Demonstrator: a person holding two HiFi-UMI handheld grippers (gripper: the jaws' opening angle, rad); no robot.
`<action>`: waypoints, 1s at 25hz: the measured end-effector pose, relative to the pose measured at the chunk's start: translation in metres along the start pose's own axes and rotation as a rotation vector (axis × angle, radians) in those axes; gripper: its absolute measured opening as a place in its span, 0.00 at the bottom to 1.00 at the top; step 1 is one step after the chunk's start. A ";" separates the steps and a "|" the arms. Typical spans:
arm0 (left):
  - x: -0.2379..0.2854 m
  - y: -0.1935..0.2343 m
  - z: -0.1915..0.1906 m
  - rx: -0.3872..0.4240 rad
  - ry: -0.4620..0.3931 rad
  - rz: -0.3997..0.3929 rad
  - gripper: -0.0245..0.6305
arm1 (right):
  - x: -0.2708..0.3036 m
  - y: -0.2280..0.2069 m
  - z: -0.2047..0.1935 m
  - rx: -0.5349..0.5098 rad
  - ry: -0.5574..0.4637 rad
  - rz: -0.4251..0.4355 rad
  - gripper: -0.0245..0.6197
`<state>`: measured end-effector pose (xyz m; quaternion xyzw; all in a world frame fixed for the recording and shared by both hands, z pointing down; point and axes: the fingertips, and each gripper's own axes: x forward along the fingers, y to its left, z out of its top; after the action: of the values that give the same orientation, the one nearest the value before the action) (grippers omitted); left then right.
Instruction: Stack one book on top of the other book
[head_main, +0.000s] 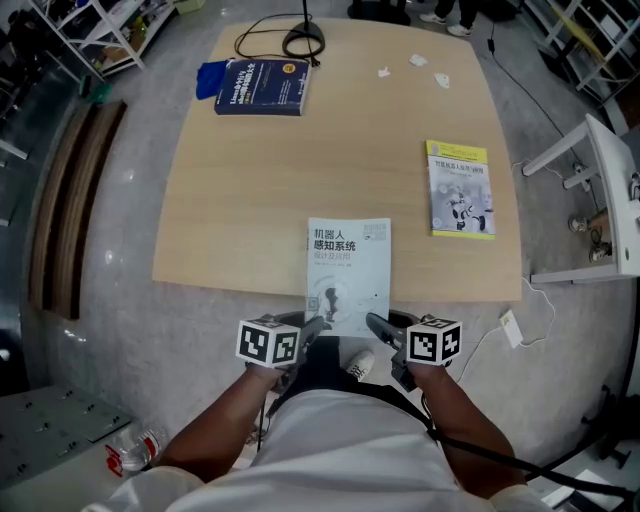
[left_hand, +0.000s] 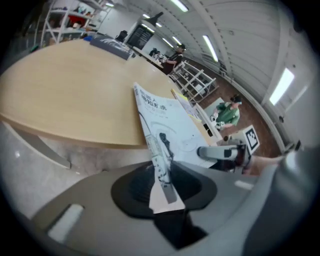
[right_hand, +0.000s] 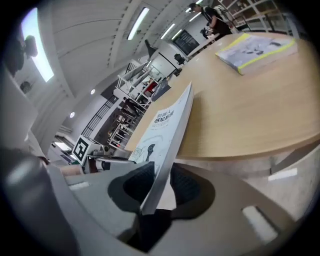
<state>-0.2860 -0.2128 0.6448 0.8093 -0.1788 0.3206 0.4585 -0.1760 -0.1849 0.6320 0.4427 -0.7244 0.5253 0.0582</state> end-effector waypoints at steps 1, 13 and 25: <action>0.000 -0.005 0.002 0.036 -0.003 0.014 0.21 | -0.004 0.003 0.003 -0.021 -0.007 -0.005 0.20; 0.012 -0.114 0.024 0.257 -0.063 -0.018 0.22 | -0.121 0.008 0.021 -0.081 -0.207 -0.072 0.19; 0.053 -0.199 0.036 0.348 -0.054 -0.071 0.22 | -0.210 -0.023 0.027 -0.071 -0.327 -0.128 0.19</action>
<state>-0.1190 -0.1407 0.5427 0.8905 -0.1044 0.3085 0.3177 -0.0233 -0.0858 0.5208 0.5651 -0.7126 0.4157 -0.0115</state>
